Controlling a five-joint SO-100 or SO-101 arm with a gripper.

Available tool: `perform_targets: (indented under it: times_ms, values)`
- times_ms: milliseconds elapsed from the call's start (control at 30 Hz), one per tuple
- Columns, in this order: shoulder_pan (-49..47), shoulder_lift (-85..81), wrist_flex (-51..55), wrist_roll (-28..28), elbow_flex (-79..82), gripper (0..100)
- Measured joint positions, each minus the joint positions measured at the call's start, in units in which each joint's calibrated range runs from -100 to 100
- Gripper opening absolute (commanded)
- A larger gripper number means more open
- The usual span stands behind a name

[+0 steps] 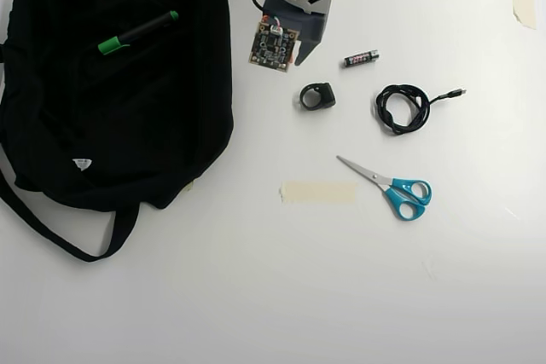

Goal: Put the green marker into the black bag

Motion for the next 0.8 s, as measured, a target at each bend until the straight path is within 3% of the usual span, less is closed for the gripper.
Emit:
perform_targets:
  times_ms: [800]
  values:
    - [-9.18, -35.78, -21.21, 0.1, 51.02, 2]
